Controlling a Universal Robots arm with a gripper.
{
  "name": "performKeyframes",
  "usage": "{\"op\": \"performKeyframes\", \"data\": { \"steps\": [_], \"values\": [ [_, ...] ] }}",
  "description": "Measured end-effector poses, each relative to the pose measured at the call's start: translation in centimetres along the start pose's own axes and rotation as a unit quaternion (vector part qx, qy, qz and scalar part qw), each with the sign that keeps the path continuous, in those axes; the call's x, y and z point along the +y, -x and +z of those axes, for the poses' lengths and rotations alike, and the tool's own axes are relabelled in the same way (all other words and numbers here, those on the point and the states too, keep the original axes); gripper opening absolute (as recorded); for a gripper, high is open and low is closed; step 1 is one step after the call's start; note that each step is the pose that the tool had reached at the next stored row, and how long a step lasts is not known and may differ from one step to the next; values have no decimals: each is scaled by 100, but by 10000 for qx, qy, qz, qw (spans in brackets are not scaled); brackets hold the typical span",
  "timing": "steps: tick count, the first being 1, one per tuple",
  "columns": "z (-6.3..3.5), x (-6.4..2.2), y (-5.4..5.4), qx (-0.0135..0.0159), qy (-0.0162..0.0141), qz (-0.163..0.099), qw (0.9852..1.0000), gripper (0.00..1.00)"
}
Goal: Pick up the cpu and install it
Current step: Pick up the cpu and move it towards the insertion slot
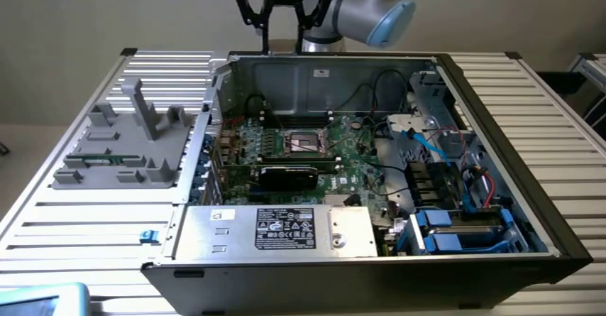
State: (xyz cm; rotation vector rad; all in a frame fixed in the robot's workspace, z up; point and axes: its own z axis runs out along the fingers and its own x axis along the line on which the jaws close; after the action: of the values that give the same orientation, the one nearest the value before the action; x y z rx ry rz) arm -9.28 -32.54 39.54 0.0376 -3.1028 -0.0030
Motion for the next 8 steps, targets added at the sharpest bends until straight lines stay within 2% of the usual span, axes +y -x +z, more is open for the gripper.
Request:
{"op": "performKeyframes", "data": {
  "steps": [8],
  "values": [
    [11,11,207,0,0,9,10000,56]
  ]
}}
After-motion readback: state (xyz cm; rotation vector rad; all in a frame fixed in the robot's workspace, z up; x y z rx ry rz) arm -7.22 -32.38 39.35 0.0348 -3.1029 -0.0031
